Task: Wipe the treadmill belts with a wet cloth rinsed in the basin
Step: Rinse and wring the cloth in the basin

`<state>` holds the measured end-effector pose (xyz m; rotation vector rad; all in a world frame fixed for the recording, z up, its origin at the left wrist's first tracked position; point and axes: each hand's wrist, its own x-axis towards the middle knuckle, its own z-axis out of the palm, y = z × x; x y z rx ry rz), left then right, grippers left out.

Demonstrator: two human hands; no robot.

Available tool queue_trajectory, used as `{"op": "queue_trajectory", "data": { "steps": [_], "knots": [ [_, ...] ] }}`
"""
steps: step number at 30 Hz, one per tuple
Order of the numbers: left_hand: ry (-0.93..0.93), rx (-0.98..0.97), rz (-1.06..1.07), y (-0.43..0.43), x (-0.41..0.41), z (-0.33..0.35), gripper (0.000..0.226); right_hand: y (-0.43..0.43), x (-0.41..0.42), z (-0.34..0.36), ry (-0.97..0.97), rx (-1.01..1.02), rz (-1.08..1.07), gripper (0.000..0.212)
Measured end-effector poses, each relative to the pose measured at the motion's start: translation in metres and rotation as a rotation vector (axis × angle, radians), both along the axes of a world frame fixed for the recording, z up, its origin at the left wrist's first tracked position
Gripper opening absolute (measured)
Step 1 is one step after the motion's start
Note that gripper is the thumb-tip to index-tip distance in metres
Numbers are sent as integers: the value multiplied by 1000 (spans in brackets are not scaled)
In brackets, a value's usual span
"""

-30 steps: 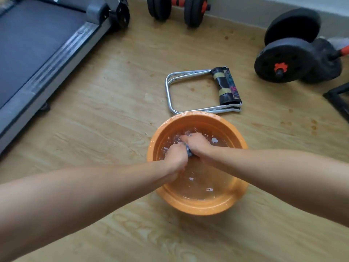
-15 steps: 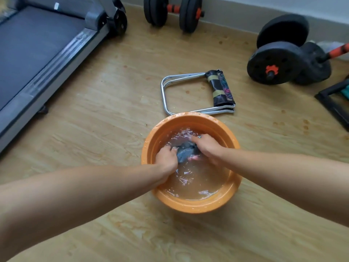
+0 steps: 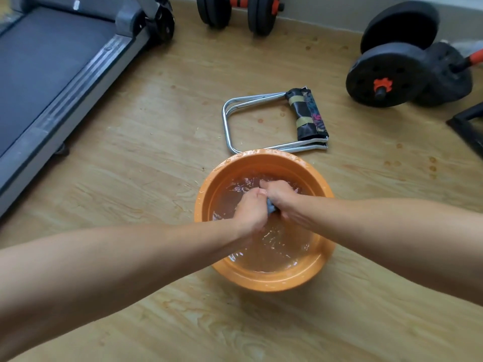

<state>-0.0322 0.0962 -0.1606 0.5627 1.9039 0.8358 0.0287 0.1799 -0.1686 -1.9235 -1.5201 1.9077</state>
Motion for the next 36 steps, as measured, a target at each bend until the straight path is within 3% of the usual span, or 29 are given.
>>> {"op": "queue_trajectory", "data": {
  "steps": [4,7,10,13,16,20,23,26,28,30,33,36],
  "knots": [
    [27,-10,-55,-18,-7,4,27,9,16,-1,-120,-28,52,32],
    [78,-122,-21,-31,-26,-9,18,6,23,-9,-182,42,70,33],
    [163,-235,7,-29,-32,-22,27,-4,22,-8,-92,75,30,45],
    [109,-223,32,-20,-27,-26,24,-24,22,-3,68,-4,-39,42],
    [-11,-151,-8,-12,-15,-23,26,-42,19,-10,80,110,40,43],
    [-45,-141,-12,-9,-2,-22,35,-38,8,-13,41,196,30,19],
    [50,-122,-77,-15,-1,-21,34,-22,2,-5,1,220,129,3],
    [215,-93,-187,-17,-5,-13,32,-11,0,0,37,183,229,17],
    [311,-58,-279,-22,-10,-4,31,-8,3,3,-36,148,341,11],
    [369,-15,-340,-33,-16,2,25,-3,5,1,-118,160,479,18],
    [419,-47,-291,-44,-22,4,21,3,12,-6,-235,333,707,40],
    [427,-172,-222,-37,-25,-4,21,5,24,-5,-384,498,871,34]
  ]
}}
